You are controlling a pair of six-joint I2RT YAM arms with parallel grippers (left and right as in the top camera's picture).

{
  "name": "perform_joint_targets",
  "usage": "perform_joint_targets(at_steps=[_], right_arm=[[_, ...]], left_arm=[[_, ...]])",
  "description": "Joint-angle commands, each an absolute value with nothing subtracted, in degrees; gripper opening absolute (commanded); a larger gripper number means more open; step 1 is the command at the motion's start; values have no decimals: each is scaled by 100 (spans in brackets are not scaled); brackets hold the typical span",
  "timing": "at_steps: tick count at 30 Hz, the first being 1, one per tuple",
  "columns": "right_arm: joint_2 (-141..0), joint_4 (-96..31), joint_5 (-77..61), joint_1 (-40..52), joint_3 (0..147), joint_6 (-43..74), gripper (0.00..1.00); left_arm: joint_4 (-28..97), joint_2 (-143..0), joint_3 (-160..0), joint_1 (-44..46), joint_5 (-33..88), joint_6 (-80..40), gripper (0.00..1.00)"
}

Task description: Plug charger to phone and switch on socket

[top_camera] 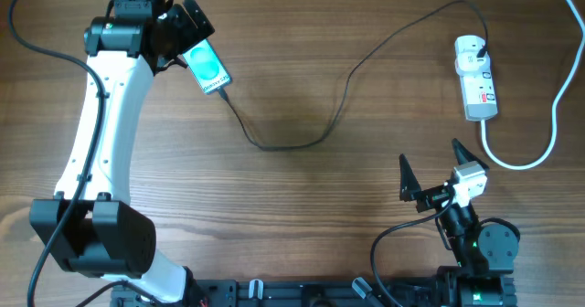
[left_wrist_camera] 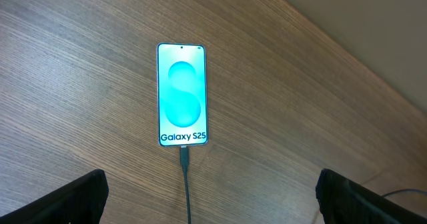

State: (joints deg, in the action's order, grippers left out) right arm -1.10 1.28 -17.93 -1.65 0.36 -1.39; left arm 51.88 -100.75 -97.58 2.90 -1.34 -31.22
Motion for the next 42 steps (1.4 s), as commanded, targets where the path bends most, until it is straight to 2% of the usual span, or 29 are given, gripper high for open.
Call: perform_joint_targets(at_steps=[1, 9, 12, 17, 19, 21, 27, 31, 39, 42], right_arm=[[-21, 141, -1778, -145, 30, -134, 100], [-21, 141, -1778, -145, 30, -134, 100], [-21, 141, -1778, -145, 30, -134, 100], [-21, 141, -1778, -145, 30, -134, 100], [-21, 141, -1778, -145, 30, -134, 100], [-21, 141, -1778, -145, 30, -134, 100], [-21, 141, -1780, -145, 30, -132, 100], [-21, 141, -1778, -145, 30, -132, 99], [-21, 141, -1778, -145, 30, -137, 100], [-21, 141, -1778, -145, 30, -134, 100]], left_arm=[[5177, -9992, -9815, 276, -69, -3197, 100], [5179, -9441, -9817, 314, -69, -3197, 100], [5225, -8497, -9817, 274, -908, -3190, 100], [6663, -7255, -9579, 270, -1446, -3177, 100], [6565, -6869, -8943, 270, -1382, -3179, 100], [5887, -6630, -8189, 270, -1245, -3177, 100], [1553, -6134, -5671, 270, -338, -3151, 100], [-526, -5765, -4552, 211, 156, -2314, 100], [-1903, -5118, -2641, 47, 449, -2270, 100], [-2934, -4856, -1531, 45, 445, -2270, 100]])
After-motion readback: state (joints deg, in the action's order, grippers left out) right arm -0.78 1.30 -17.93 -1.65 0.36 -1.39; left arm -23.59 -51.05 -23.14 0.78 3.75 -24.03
